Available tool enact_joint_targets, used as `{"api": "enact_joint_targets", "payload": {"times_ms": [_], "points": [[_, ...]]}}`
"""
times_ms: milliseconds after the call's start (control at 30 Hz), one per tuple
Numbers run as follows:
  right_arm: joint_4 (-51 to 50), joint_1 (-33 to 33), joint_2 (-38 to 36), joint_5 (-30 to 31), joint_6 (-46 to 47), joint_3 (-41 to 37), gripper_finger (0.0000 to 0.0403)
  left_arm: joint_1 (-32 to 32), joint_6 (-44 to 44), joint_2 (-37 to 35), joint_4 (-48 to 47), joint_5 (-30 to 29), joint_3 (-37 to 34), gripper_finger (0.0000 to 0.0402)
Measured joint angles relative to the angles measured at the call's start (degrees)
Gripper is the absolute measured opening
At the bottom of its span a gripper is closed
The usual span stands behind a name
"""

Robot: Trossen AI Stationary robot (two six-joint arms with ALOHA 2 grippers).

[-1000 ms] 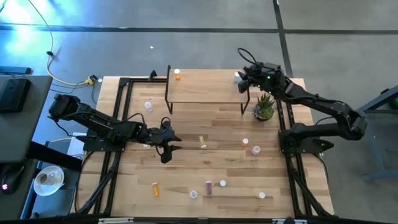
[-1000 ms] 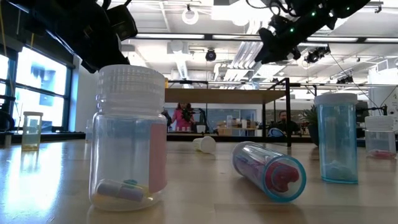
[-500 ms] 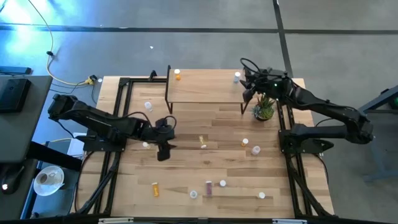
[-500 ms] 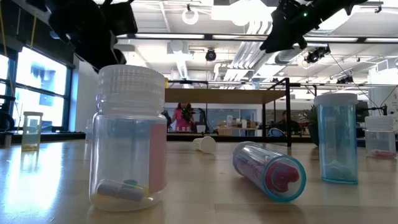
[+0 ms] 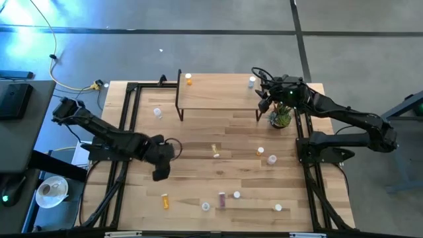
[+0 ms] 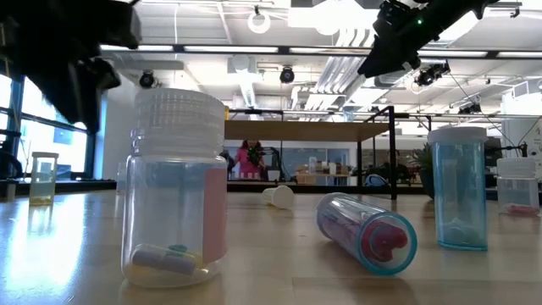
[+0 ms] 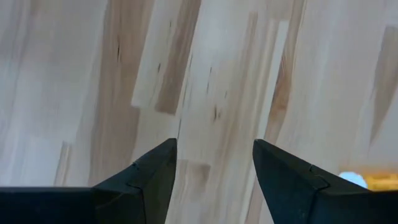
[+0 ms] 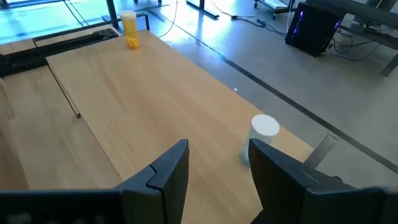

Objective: Pick and place medicine bottles onto shelf by color
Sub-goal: Put the top left yellow pill bottle on the shelf

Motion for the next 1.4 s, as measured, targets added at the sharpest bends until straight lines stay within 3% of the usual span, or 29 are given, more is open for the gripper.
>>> {"api": "enact_joint_targets", "payload": {"times_ms": [433,800,1133,1400], "points": [[-0.3,0.0,0.0,0.0,0.2,0.0,0.0158,-13.2,-22.4,-1.5,-18.2,-9.3,0.0,0.0200],[-0.9,0.0,0.2,0.0,0.2,0.0,0.0158,-20.8,-37.1,-3.9,-19.5,-13.4,-3.4,0.0200],[-1.6,0.0,0.2,0.0,0.3,0.0,0.0158,-20.7,-44.6,-3.9,-19.0,-14.5,-6.6,0.0200],[-1.6,0.0,0.2,0.0,0.3,0.0,0.0158,-16.4,-47.9,-4.0,-15.3,-12.8,-6.6,0.0205]]}}
